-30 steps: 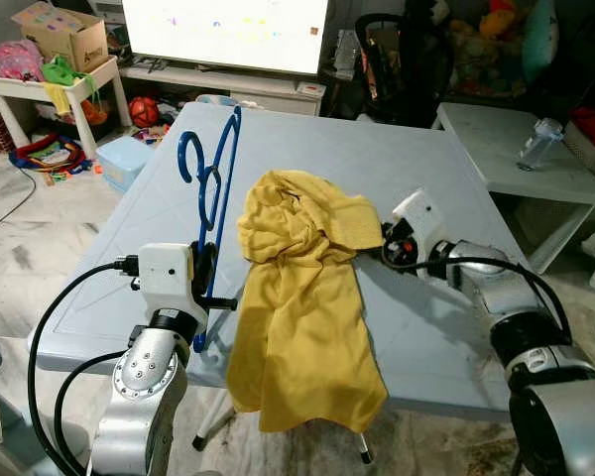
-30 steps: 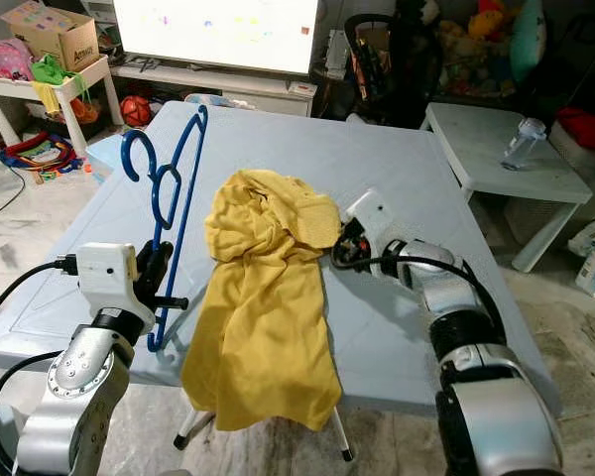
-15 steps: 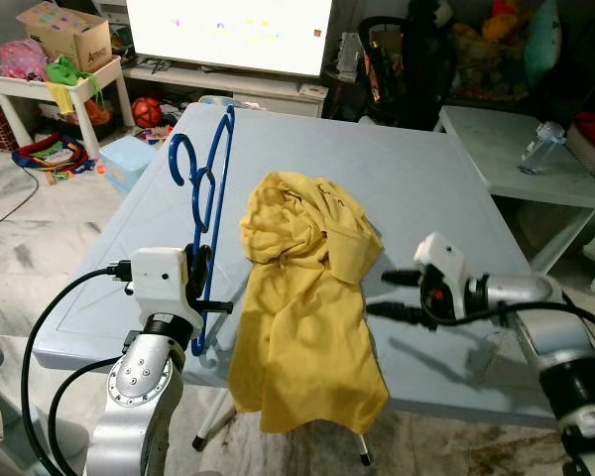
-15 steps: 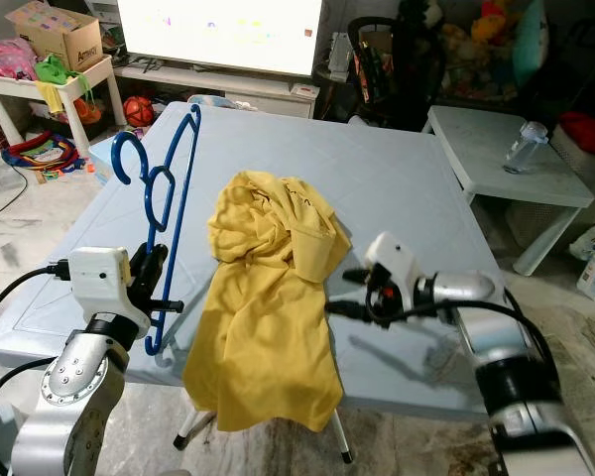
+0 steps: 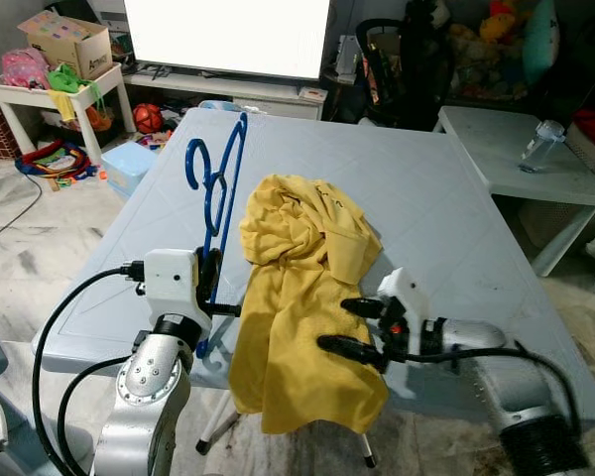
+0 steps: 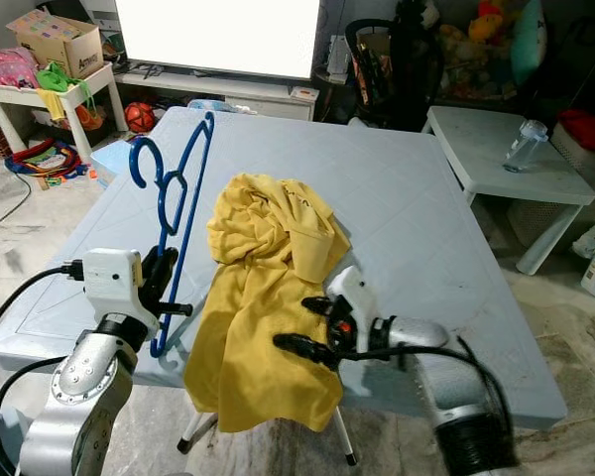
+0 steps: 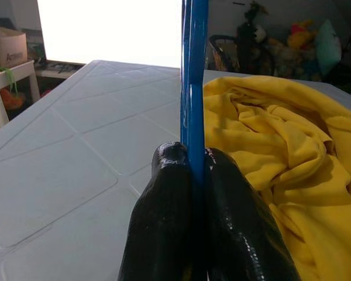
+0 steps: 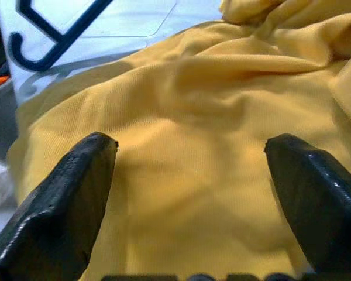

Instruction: Hang hanger

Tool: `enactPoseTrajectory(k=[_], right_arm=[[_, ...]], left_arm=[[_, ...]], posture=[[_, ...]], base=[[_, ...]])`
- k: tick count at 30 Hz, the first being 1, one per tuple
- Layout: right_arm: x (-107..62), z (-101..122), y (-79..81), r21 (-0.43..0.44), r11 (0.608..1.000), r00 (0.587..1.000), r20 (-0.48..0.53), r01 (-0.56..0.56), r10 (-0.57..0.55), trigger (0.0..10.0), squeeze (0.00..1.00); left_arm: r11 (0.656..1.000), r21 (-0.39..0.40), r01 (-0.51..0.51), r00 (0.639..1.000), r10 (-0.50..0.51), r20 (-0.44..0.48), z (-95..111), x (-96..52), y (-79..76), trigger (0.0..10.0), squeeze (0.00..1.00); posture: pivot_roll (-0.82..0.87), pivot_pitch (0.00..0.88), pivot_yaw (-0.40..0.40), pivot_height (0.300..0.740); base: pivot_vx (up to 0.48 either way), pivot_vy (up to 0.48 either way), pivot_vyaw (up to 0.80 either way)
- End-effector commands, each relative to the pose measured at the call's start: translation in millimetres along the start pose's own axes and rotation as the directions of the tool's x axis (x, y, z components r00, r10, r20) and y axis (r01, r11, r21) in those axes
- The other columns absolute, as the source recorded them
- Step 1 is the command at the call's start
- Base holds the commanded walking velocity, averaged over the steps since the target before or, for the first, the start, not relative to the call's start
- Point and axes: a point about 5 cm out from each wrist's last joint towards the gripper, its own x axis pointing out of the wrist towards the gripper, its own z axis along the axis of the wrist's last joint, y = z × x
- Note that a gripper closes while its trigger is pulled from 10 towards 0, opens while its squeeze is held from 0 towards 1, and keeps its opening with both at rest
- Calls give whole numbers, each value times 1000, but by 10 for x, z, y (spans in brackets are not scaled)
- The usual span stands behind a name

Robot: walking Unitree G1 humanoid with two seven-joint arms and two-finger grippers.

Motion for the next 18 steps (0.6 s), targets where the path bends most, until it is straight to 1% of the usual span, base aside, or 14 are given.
enactPoseTrajectory(k=[1, 2, 3, 4, 7, 8, 10, 11, 12, 14, 15, 16, 17, 18], right_arm=[[38, 8, 41, -18, 998, 999, 7, 52, -52, 10000, 1000], [70, 7, 58, -21, 997, 997, 13, 80, -80, 10000, 1000], [140, -9, 80, -67, 987, 989, 14, 145, -145, 10000, 1000], [159, -12, 86, -84, 983, 987, 14, 162, -161, 10000, 1000], [227, 13, 86, -99, 966, 971, 27, 238, -236, 10000, 1000], [248, 22, 84, -122, 957, 965, 28, 264, -262, 10000, 1000], [278, -7, 33, -195, 921, 938, -8, 338, -346, 10000, 1000], [278, -7, 33, -195, 921, 938, -8, 338, -346, 10000, 1000], [288, -26, 0, -234, 897, 920, -24, 374, -390, 10000, 910], [302, -44, -16, -235, 886, 908, -32, 399, -417, 10000, 886], [319, -63, -31, -234, 880, 899, -51, 413, -436, 0, 255], [319, -63, -31, -234, 880, 899, -51, 413, -436, 0, 255], [335, -77, -25, -221, 886, 900, -66, 407, -430, 0, 0], [345, -83, -16, -211, 891, 903, -71, 401, -423, 0, 0]], left_arm=[[1000, 3, -5, 999, 5, -46, -90, -29, 15, 10000, 0], [1000, 4, -6, 999, 6, -46, -87, -26, 18, 10000, 0], [1000, 5, -9, 999, 9, -44, -83, -22, 21, 10000, 0], [1000, 5, -9, 999, 10, -44, -83, -21, 21, 10000, 0], [1000, 5, -7, 999, 7, -42, -81, -16, 11, 10000, 0], [1000, 4, -5, 999, 5, -41, -81, -13, 5, 10000, 0], [1000, 4, -1, 999, 1, -38, -76, -2, -4, 10000, 0], [1000, 4, -1, 999, 1, -38, -76, -2, -4, 10000, 0], [1000, 4, 0, 999, 0, -36, -72, 2, -5, 10000, 0], [1000, 3, -2, 999, 2, -35, -71, 2, -4, 10000, 0], [1000, 2, -4, 999, 4, -35, -71, -5, -4, 10000, 0], [1000, 2, -4, 999, 4, -35, -71, -5, -4, 10000, 0], [1000, 1, -7, 999, 7, -36, -73, -14, -3, 10000, 0], [1000, 0, -8, 999, 8, -37, -75, -18, -1, 10000, 0]], posture=[[163, 0, -78, 740], [163, 0, -76, 740], [161, 0, -78, 740], [161, 0, -79, 740], [160, 0, -79, 740], [163, 0, -82, 740], [165, 0, -84, 740], [165, 0, -84, 740], [169, 0, -87, 740], [171, 0, -88, 740], [174, 0, -90, 740], [174, 0, -90, 740], [176, 0, -92, 740], [175, 0, -92, 740]], base=[[0, 0, 0], [0, 0, 0], [0, 0, 0], [0, 0, 0], [0, 0, 0], [0, 0, 0], [0, 0, 0], [0, 0, 0], [0, 0, 0], [0, 0, 0], [0, 0, 0], [0, 0, 0], [0, 0, 0], [0, 0, 0]])
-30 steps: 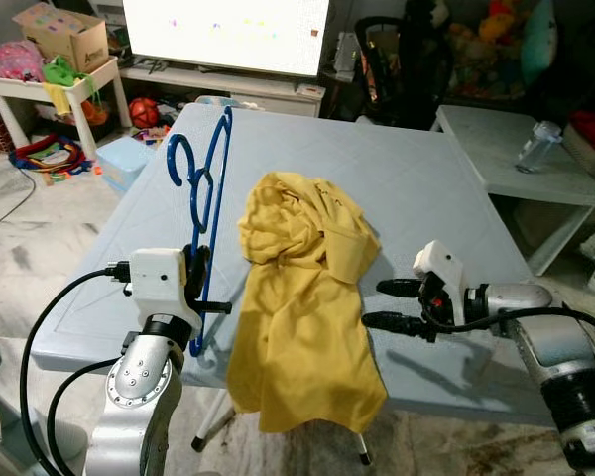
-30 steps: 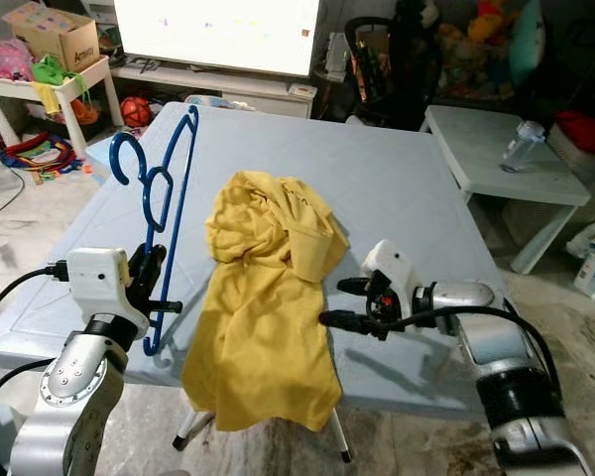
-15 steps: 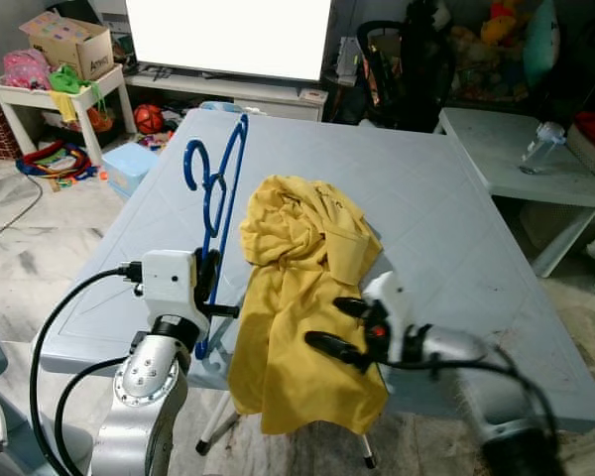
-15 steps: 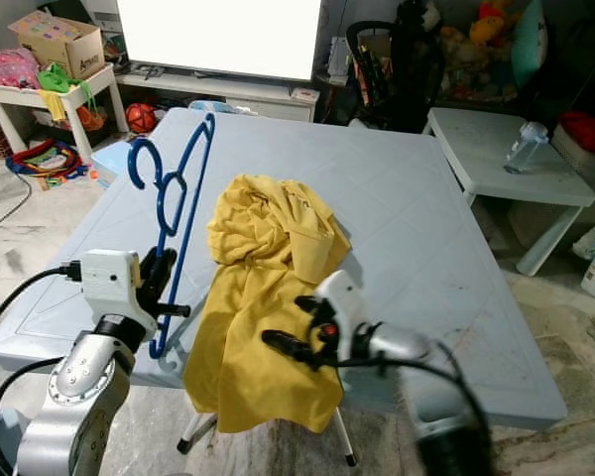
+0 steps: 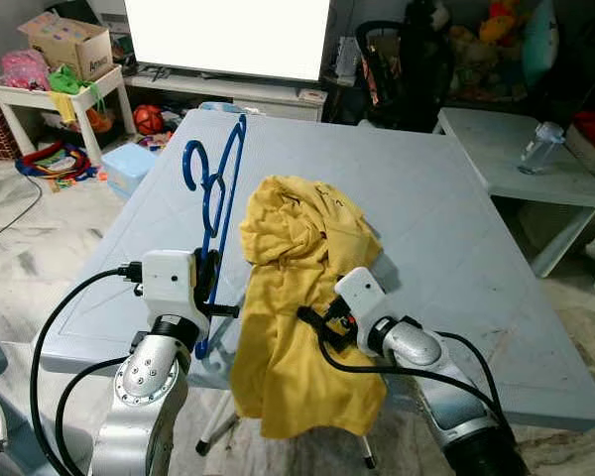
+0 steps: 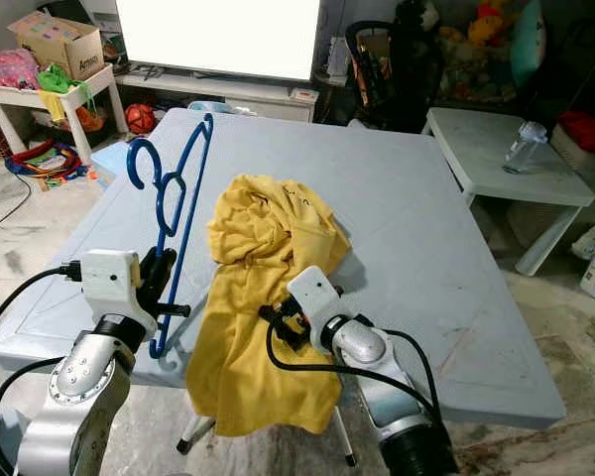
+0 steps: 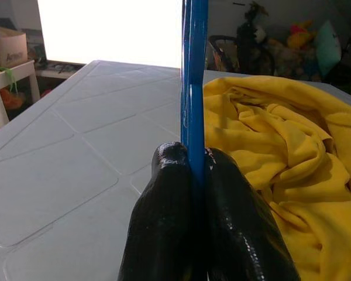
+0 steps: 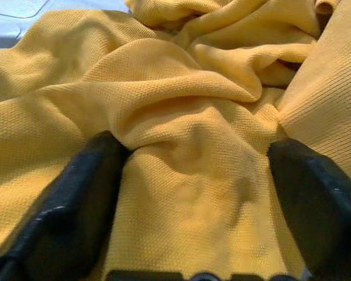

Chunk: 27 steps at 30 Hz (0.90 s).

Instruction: Hang hanger

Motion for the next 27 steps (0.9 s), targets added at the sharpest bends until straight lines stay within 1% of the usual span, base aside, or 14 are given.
enactPoseTrajectory(k=[1, 7, 8, 12, 13, 17, 18, 19, 21, 25, 26, 27], right_arm=[[3, -129, -20, 18, 1000, 997, -79, 23, -22, 0, 0], [47, -191, 24, 50, 998, 993, -111, 39, -33, 0, 0], [57, -200, 26, 66, 997, 993, -116, 43, -35, 0, 0], [116, -183, -5, 92, 993, 991, -123, 68, -57, 0, 0], [176, -140, -37, 108, 990, 990, -121, 91, -77, 0, 0], [341, 7, -112, 124, 981, 984, -113, 151, -137, 0, 0], [433, 111, -139, 146, 974, 981, -105, 176, -161, 0, 0], [480, 176, -158, 160, 968, 979, -100, 191, -177, 0, 0], [534, 260, -185, 179, 961, 976, -92, 212, -198, 0, 0], [635, 591, -318, 245, 929, 960, -33, 276, -277, 0, 0], [635, 591, -318, 245, 929, 960, -33, 276, -277, 0, 0], [646, 782, -415, 284, 908, 945, 21, 308, -327, 0, 0]], left_arm=[[1000, 1, -5, 999, 5, -37, -73, -23, -5, 10000, 0], [1000, -3, -3, 999, 3, -39, -79, -23, -24, 10000, 0], [1000, -4, -3, 999, 3, -40, -79, -23, -27, 10000, 0], [1000, -5, -3, 999, 3, -39, -77, -22, -27, 10000, 0], [1000, -6, -5, 999, 5, -38, -74, -19, -22, 10000, 0], [1000, -7, -7, 999, 6, -37, -72, -12, -26, 10000, 0], [1000, -8, -4, 999, 4, -35, -69, -8, -40, 10000, 0], [1000, -9, -3, 999, 3, -34, -66, -5, -49, 10000, 0], [1000, -10, -2, 999, 1, -33, -63, -1, -61, 10000, 0], [1000, -12, -11, 1000, 11, -28, -57, -8, -54, 10000, 0], [1000, -12, -11, 1000, 11, -28, -57, -8, -54, 10000, 0], [1000, -14, -15, 1000, 15, -27, -56, -13, -48, 10000, 0]], posture=[[174, 0, -91, 740], [172, 0, -93, 740], [174, 0, -94, 740], [177, 0, -96, 740], [177, 0, -95, 740], [180, 0, -97, 740], [185, 0, -99, 740], [191, 0, -104, 740], [197, 0, -107, 740], [210, 0, -119, 740], [210, 0, -119, 740], [213, 0, -122, 740]], base=[[0, 0, 0], [0, 0, 0], [0, 0, 0], [0, 0, 0], [0, 0, 0], [0, 0, 0], [0, 0, 0], [0, 0, 0], [0, 0, 0], [0, 0, 0], [0, 0, 0], [0, 0, 0]])
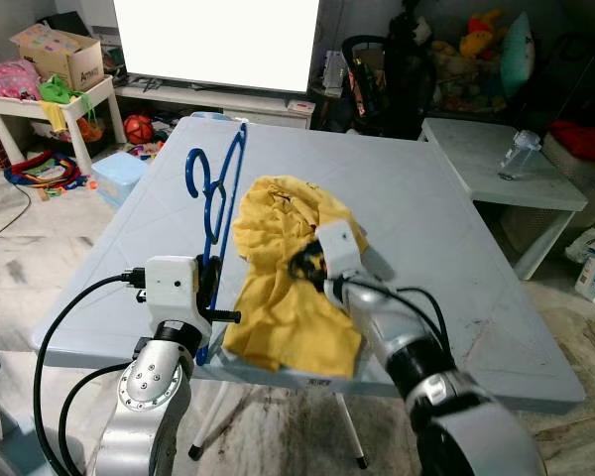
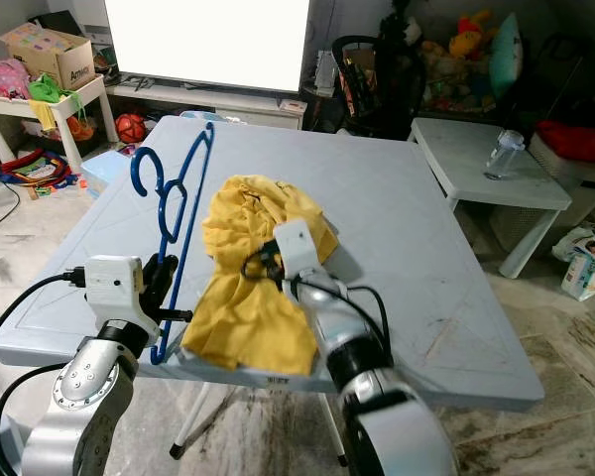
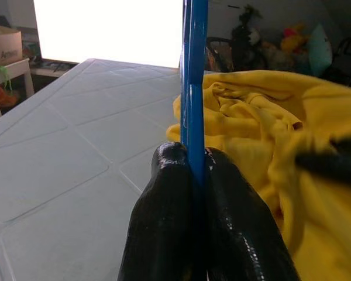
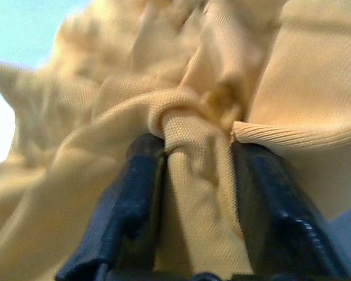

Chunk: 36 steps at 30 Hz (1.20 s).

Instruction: Hang hanger

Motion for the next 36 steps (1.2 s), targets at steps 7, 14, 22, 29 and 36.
enactPoseTrajectory(k=[7, 14, 22, 29, 36], right_arm=[[-121, 1365, -475, 237, 939, 840, 430, 248, -330, 0, 0], [-265, 1727, -583, 222, 936, 748, 564, 272, -351, 0, 0], [-91, 1208, -371, 35, 997, 868, 491, 68, -76, 10000, 725], [-196, 734, -628, -20, 981, 883, 432, -194, 183, 10000, 1000], [-440, 408, -910, -83, 884, 832, 309, -459, 461, 10000, 1000]], left_arm=[[1000, 1, -12, 1000, 12, -6, -24, -9, -24, 10000, 0], [1000, -5, -23, 1000, 23, -2, -28, -16, -29, 10000, 0], [1000, -9, -22, 1000, 22, -4, -40, -24, -43, 10000, 0], [1000, -8, -23, 1000, 23, -10, -56, -40, -30, 10000, 0], [1000, -8, -2, 1000, 1, -15, -69, -10, -57, 10000, 0]], posture=[[228, 0, -136, 740], [226, 0, -145, 740], [217, 0, -142, 740], [200, 0, -134, 740], [179, 0, -120, 740]], base=[[0, 0, 0], [0, 0, 0], [0, 0, 0], [0, 0, 0], [0, 0, 0]])
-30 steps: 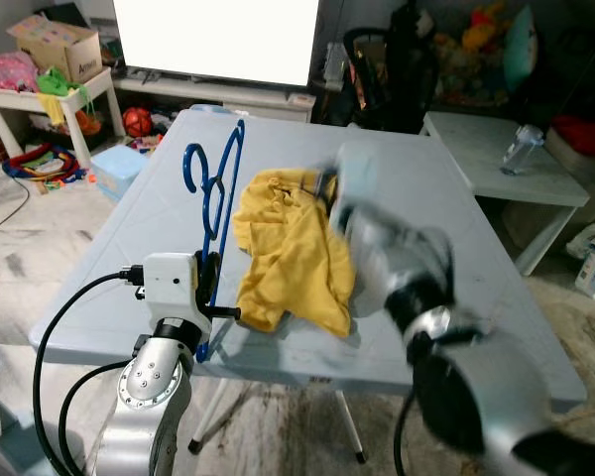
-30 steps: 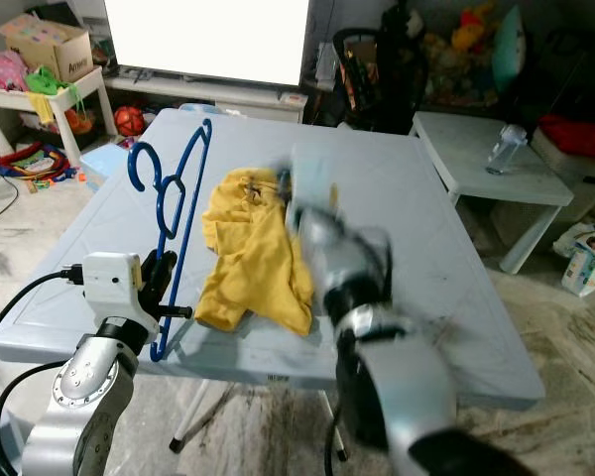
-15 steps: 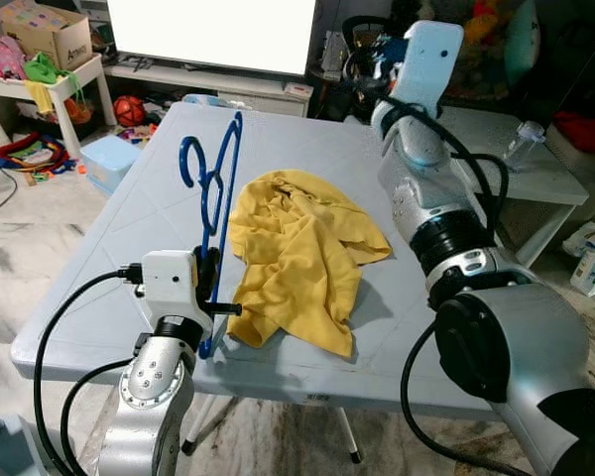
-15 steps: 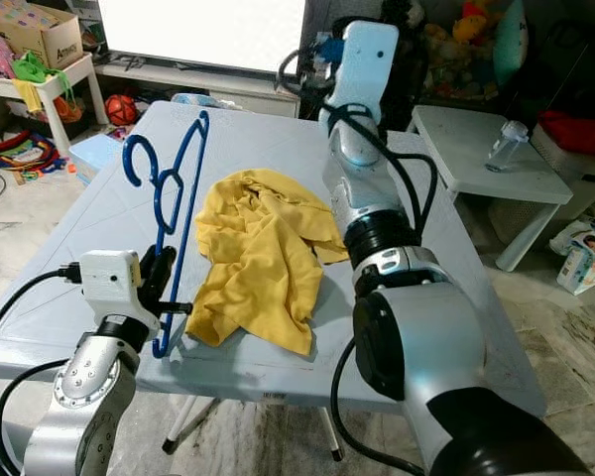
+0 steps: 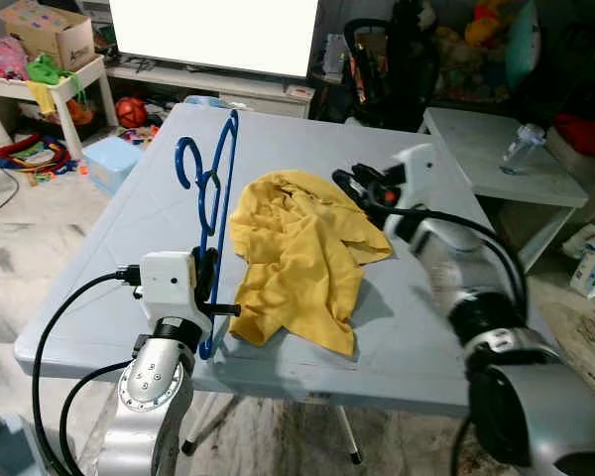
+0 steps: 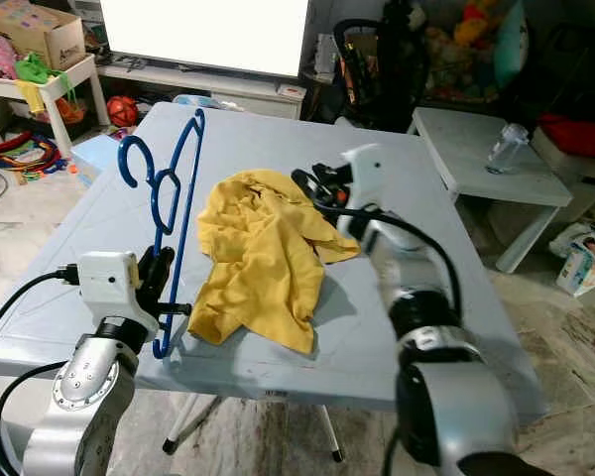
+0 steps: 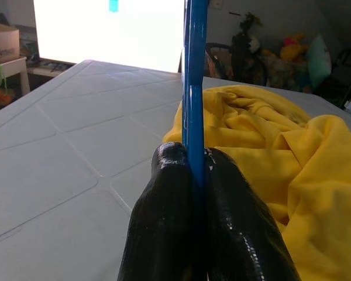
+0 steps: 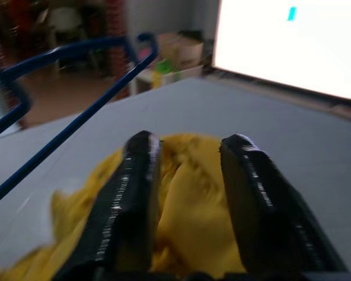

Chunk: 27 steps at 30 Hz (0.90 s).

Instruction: Hang hanger

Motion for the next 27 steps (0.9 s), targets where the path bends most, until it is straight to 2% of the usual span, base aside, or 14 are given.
enactPoseTrajectory(k=[1, 4, 6, 7, 8, 9, 10, 12, 13, 14, 18, 23, 25, 27], right_arm=[[-130, -36, -24, -4, 995, 994, -57, -99, 98, 10000, 1000], [-255, -102, -6, 35, 981, 975, -110, -190, 192, 10000, 1000], [-376, -197, 55, 71, 951, 934, -178, -300, 308, 10000, 1000], [-376, -197, 55, 71, 951, 934, -178, -300, 308, 10000, 1000], [-452, -299, 118, 97, 921, 890, -239, -376, 389, 10000, 1000], [-452, -299, 118, 97, 921, 890, -239, -376, 389, 10000, 1000], [-474, -332, 146, 101, 910, 873, -259, -401, 414, 10000, 1000], [-495, -471, 265, 149, 883, 831, -298, -446, 470, 10000, 1000], [-495, -471, 265, 149, 883, 831, -298, -446, 470, 10000, 1000], [-501, -534, 343, 169, 867, 811, -307, -469, 499, 10000, 1000], [-499, -678, 510, 201, 847, 775, -342, -493, 532, 10000, 1000], [-429, -851, 656, 146, 868, 761, -426, -475, 489, 10000, 1000], [-371, -884, 713, 126, 877, 772, -429, -464, 469, 10000, 1000], [-244, -917, 775, 99, 907, 806, -426, -410, 411, 10000, 1000]], left_arm=[[1000, 0, 14, 998, -14, -55, -108, -1, -22, 10000, 0], [1000, 1, 14, 998, -14, -55, -107, 2, -16, 10000, 0], [1000, 4, 12, 998, -12, -56, -106, 2, -4, 10000, 0], [1000, 4, 12, 998, -12, -56, -106, 2, -4, 10000, 0], [1000, 7, 11, 998, -11, -57, -105, 3, 4, 10000, 0], [1000, 7, 11, 998, -11, -57, -105, 3, 4, 10000, 0], [1000, 8, 11, 998, -10, -57, -105, 3, 6, 10000, 0], [1000, 11, 9, 998, -9, -55, -103, 5, 14, 10000, 0], [1000, 11, 9, 998, -9, -55, -103, 5, 14, 10000, 0], [1000, 12, 8, 998, -8, -54, -102, 6, 15, 10000, 0], [1000, 12, 5, 999, -4, -52, -99, 9, 17, 10000, 0], [1000, 8, 8, 999, -8, -54, -105, 11, 4, 10000, 0], [1000, 7, 10, 998, -10, -54, -108, 13, 0, 10000, 0], [1000, 6, 15, 998, -15, -54, -110, 20, -12, 10000, 0]], posture=[[179, 0, -120, 740], [182, 0, -119, 740], [188, 0, -118, 740], [188, 0, -118, 740], [191, 0, -118, 740], [191, 0, -118, 740], [193, 0, -118, 740], [199, 0, -120, 740], [199, 0, -120, 740], [201, 0, -121, 740], [202, 0, -122, 740], [195, 0, -121, 740], [192, 0, -120, 740], [192, 0, -120, 740]], base=[[0, 0, 0], [0, 0, 0], [0, 0, 0], [0, 0, 0], [0, 0, 0], [0, 0, 0], [0, 0, 0], [0, 0, 0], [0, 0, 0], [0, 0, 0], [0, 0, 0], [0, 0, 0], [0, 0, 0], [0, 0, 0]])
